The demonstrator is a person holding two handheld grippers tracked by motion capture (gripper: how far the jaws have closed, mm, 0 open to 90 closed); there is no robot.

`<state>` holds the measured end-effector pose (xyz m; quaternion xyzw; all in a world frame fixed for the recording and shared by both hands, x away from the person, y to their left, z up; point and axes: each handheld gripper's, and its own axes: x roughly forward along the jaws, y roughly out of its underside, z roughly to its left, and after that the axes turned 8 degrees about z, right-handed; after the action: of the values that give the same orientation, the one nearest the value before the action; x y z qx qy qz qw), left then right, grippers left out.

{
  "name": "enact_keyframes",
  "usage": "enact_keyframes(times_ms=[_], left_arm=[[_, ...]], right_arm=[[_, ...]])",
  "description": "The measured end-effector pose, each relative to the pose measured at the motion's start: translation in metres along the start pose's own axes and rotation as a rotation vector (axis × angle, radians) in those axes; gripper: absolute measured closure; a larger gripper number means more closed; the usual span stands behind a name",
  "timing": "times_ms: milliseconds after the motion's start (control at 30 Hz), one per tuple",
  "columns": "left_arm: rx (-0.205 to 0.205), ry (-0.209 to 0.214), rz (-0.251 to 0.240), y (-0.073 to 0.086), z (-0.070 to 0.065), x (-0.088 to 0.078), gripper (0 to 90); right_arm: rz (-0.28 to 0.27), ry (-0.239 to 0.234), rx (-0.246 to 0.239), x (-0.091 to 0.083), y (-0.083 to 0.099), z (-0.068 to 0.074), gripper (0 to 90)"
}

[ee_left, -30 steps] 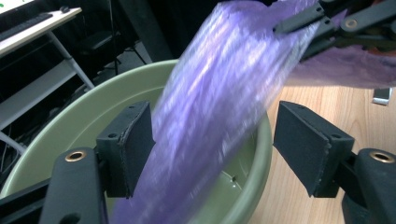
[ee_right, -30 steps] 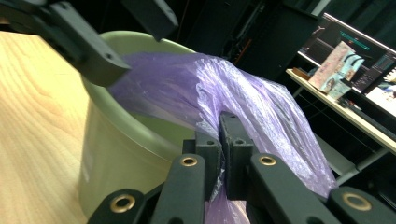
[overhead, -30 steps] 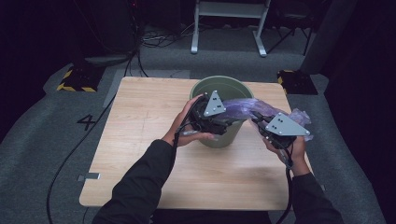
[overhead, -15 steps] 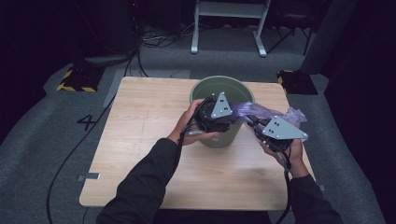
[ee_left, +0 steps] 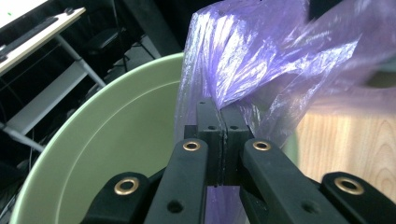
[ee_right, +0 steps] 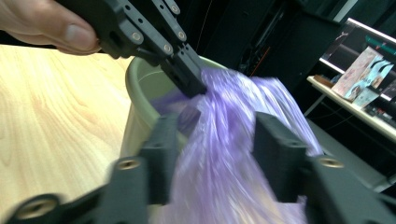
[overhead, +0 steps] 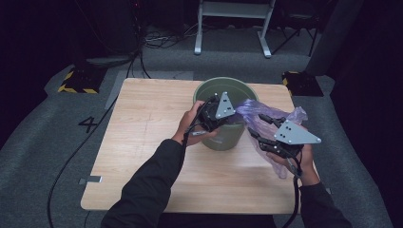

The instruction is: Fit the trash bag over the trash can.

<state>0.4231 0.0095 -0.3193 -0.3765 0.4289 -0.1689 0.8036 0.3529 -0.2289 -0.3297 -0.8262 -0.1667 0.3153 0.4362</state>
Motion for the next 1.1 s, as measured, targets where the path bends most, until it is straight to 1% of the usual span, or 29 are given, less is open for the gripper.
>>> enact_keyframes(times_ms=[33, 67, 100, 167, 200, 267, 300, 333, 367, 433, 467, 567, 600, 633, 667, 700, 733, 767, 800, 833, 867, 900, 933, 967, 1000, 1033, 1067, 1100], left_arm=[[-0.008, 0.003, -0.004, 0.002, 0.002, -0.001, 89.2], [-0.013, 0.002, -0.004, 0.003, 0.005, -0.002, 89.2], [-0.019, 0.001, -0.004, 0.005, 0.006, -0.002, 89.2], [-0.032, -0.002, -0.001, 0.009, 0.010, -0.003, 89.2], [-0.031, -0.002, 0.000, 0.010, 0.011, -0.003, 89.2], [-0.039, 0.000, 0.003, 0.013, 0.014, -0.004, 89.2], [-0.041, -0.006, 0.007, 0.014, 0.015, -0.005, 89.2], [-0.045, -0.002, 0.006, 0.015, 0.016, -0.005, 89.1], [-0.049, 0.001, 0.010, 0.017, 0.019, -0.006, 89.1], [-0.051, -0.002, 0.013, 0.018, 0.020, -0.007, 88.9], [-0.060, 0.003, 0.012, 0.021, 0.023, -0.007, 88.7], [-0.064, 0.006, 0.014, 0.023, 0.025, -0.008, 87.9], [-0.064, 0.009, 0.015, 0.024, 0.027, -0.009, 87.8], [-0.077, 0.014, 0.012, 0.027, 0.029, -0.010, 86.7], [-0.077, 0.014, 0.012, 0.027, 0.029, -0.010, 85.8], [-0.083, 0.018, 0.010, 0.028, 0.031, -0.011, 84.5], [-0.083, 0.018, 0.010, 0.028, 0.031, -0.011, 82.8], [-0.086, 0.015, 0.010, 0.029, 0.031, -0.011, 82.8], [-0.090, 0.014, 0.011, 0.030, 0.032, -0.012, 75.8], [-0.100, 0.011, 0.006, 0.031, 0.032, -0.012, 75.8], [-0.105, 0.011, -0.001, 0.032, 0.033, -0.014, 66.1], [-0.111, 0.014, -0.008, 0.032, 0.033, -0.015, 61.8], [-0.118, 0.015, -0.017, 0.033, 0.033, -0.017, 61.8], [-0.134, 0.022, -0.030, 0.034, 0.033, -0.022, 51.6], [-0.134, 0.022, -0.030, 0.034, 0.033, -0.022, 46.4], [-0.142, 0.026, -0.040, 0.034, 0.032, -0.025, 40.9], [-0.149, 0.024, -0.052, 0.034, 0.031, -0.029, 40.9], [-0.150, 0.020, -0.061, 0.034, 0.030, -0.032, 36.1]], right_arm=[[0.000, 0.000, 0.000, 0.000, 0.000, 0.000, 42.3], [-0.004, -0.018, 0.015, -0.005, 0.002, -0.001, 37.1], [-0.004, -0.018, 0.015, -0.005, 0.002, -0.001, 37.1], [-0.002, -0.032, 0.038, -0.012, 0.008, -0.002, 31.9], [-0.002, -0.032, 0.038, -0.012, 0.008, -0.002, 31.9], [0.002, -0.031, 0.049, -0.015, 0.012, -0.003, 29.0], [0.007, -0.036, 0.053, -0.016, 0.014, -0.003, 28.5], [0.014, -0.039, 0.064, -0.018, 0.020, -0.004, 26.8], [0.017, -0.040, 0.072, -0.018, 0.023, -0.004, 26.3], [0.035, -0.031, 0.082, -0.017, 0.028, -0.006, 25.1], [0.042, -0.027, 0.085, -0.016, 0.031, -0.007, 25.2], [0.058, -0.019, 0.094, -0.014, 0.035, -0.008, 25.2], [0.061, -0.022, 0.100, -0.012, 0.037, -0.009, 26.0], [0.067, -0.040, 0.112, -0.007, 0.041, -0.010, 33.6], [0.067, -0.040, 0.112, -0.007, 0.041, -0.010, 33.6], [0.078, -0.051, 0.107, -0.002, 0.044, -0.010, 51.6], [0.078, -0.051, 0.107, -0.002, 0.044, -0.010, 51.6], [0.085, -0.061, 0.098, 0.000, 0.045, -0.010, 57.8], [0.093, -0.060, 0.081, 0.004, 0.046, -0.008, 71.8], [0.093, -0.060, 0.081, 0.004, 0.046, -0.008, 71.8], [0.075, -0.069, 0.068, 0.004, 0.045, -0.007, 82.7], [0.067, -0.068, 0.066, 0.003, 0.044, -0.006, 82.7], [0.067, -0.068, 0.066, 0.003, 0.044, -0.006, 85.2], [0.049, -0.064, 0.061, 0.001, 0.041, -0.007, 88.3], [0.049, -0.064, 0.061, 0.001, 0.041, -0.007, 88.3], [0.034, -0.056, 0.055, -0.002, 0.037, -0.007, 89.2], [0.034, -0.056, 0.055, -0.002, 0.037, -0.007, 89.2], [0.028, -0.052, 0.054, -0.004, 0.035, -0.007, 89.3]])
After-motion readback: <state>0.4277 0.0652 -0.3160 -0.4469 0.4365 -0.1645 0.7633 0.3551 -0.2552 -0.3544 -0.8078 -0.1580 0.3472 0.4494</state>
